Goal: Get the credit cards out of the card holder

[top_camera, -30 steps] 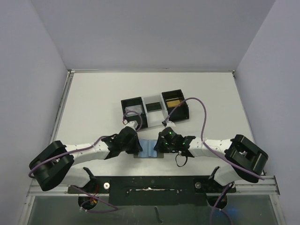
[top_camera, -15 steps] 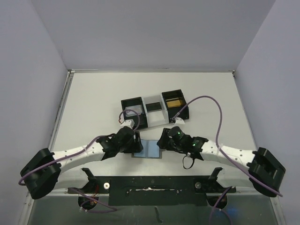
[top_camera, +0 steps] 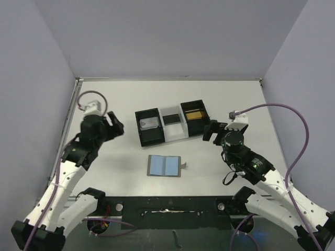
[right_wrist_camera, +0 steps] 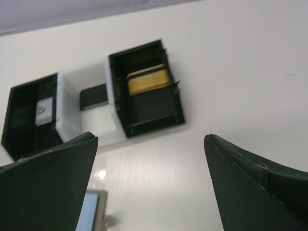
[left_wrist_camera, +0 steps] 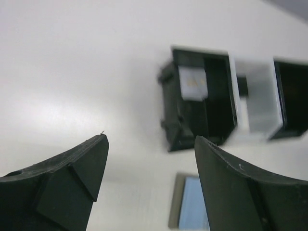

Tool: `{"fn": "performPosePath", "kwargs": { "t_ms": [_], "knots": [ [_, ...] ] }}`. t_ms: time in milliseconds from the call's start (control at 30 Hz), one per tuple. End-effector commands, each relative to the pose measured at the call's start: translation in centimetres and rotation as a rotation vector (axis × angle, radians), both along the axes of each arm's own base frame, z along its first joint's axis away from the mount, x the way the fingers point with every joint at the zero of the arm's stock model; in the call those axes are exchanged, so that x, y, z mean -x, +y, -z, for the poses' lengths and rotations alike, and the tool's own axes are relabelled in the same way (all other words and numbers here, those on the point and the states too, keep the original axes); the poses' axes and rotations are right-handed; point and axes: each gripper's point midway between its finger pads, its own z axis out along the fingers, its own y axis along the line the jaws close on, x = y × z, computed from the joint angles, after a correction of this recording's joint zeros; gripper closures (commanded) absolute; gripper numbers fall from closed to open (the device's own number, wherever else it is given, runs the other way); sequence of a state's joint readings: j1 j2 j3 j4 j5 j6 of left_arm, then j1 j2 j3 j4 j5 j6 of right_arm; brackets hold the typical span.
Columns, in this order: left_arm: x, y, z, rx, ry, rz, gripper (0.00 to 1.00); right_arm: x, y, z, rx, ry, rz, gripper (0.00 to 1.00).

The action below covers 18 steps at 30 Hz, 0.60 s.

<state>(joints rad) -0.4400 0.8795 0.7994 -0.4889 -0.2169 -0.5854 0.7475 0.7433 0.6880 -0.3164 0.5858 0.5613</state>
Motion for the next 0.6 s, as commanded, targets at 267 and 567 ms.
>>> {"fn": "performPosePath", "kwargs": {
  "t_ms": [267, 567],
  "knots": [
    [-0.1, 13.6, -11.7, -0.089, -0.209, -0.44, 0.27, -0.6, -6.6, -12.6, 0.181, -0.158, 0.117, 0.03],
    [0.9, 14.5, -14.3, -0.07, -0.307, -0.504, 0.27, -1.6, -5.3, -11.1, 0.187, -0.137, 0.08, 0.02]
  ]
}}
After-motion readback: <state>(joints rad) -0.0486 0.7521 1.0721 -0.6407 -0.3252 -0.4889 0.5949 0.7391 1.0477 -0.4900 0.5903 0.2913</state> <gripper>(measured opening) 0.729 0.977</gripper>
